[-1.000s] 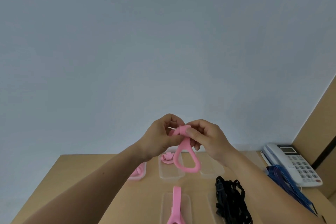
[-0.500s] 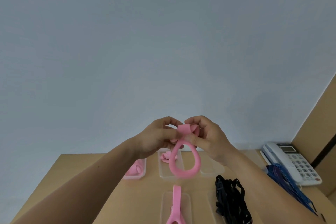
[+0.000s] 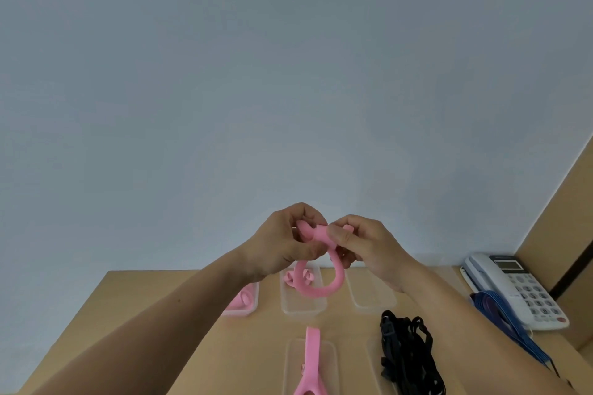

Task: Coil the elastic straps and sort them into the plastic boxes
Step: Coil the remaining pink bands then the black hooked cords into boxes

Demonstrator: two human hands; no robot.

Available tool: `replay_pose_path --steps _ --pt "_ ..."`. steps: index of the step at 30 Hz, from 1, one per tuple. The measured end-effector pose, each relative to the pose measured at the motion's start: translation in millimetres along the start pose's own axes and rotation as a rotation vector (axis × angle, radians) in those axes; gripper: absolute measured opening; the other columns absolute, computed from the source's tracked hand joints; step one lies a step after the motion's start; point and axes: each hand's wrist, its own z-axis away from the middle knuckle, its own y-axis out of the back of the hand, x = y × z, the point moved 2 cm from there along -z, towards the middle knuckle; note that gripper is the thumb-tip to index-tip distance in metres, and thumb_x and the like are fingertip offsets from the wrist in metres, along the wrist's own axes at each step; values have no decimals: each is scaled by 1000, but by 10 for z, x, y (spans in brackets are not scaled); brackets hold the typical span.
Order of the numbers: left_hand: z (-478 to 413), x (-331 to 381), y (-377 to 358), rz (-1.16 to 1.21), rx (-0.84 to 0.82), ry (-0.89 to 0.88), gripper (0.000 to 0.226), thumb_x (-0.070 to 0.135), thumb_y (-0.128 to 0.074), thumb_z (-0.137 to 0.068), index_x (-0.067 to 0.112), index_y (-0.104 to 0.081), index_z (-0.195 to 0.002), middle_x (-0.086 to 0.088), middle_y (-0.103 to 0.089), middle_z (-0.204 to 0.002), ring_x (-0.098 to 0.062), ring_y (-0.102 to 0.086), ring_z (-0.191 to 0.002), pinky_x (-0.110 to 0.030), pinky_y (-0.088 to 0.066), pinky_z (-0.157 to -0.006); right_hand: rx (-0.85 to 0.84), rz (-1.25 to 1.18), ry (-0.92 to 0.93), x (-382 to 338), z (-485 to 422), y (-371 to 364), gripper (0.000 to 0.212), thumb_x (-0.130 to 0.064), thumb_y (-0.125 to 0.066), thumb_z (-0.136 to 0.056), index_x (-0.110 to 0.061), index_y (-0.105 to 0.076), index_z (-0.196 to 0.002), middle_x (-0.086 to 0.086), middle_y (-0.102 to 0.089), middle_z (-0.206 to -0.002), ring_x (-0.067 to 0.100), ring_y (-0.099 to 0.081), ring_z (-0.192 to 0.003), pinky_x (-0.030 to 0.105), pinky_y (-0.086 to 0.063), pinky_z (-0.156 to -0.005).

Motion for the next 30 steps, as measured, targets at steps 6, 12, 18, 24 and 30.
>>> replay_pose_path --steps 6,12,18,24,30 --pt "8 -26 -6 -2 9 86 43 8 -80 -74 14 -59 -110 -14 -66 -97 -22 -69 -83 -31 -58 -79 64 89 14 15 2 28 48 -50 -80 -73 -6 -69 -88 11 -67 -74 21 -63 -64 32 -53 -62" --pt "13 5 -40 4 -76 235 40 12 -81 -77 -1 -60 -108 -11 -74 -89 -27 -73 -84 -46 -58 -88 99 78 26 50 30 49 25 -37 -82 -75 -16 -72 -83 17 -70 -88 17 -65 -72 37 -56 -70" --pt "13 61 -52 75 -138 284 41 3 -73 -79 -6 -59 -116 -17 -70 -94 -30 -70 -86 -52 -51 -98 54 13 78 62 55 76 21 -10 -82 -77 -18 -72 -93 2 -75 -93 17 -72 -88 29 -57 -78" --pt "-15 38 -30 91 -108 252 35 11 -67 -79 0 -68 -112 -22 -71 -102 -26 -70 -86 -43 -55 -91 32 53 108 97 45 69 37 -16 -85 -64 -29 -71 -96 2 -72 -99 28 -69 -92 41 -59 -85" --pt "-36 -7 -16 -14 -6 132 33 6 -77 -74 7 -70 -106 -9 -73 -101 -23 -72 -84 -34 -59 -79 42 59 100 130 12 86 43 -20 -85 -61 -34 -69 -99 1 -70 -102 30 -67 -96 44 -59 -85"
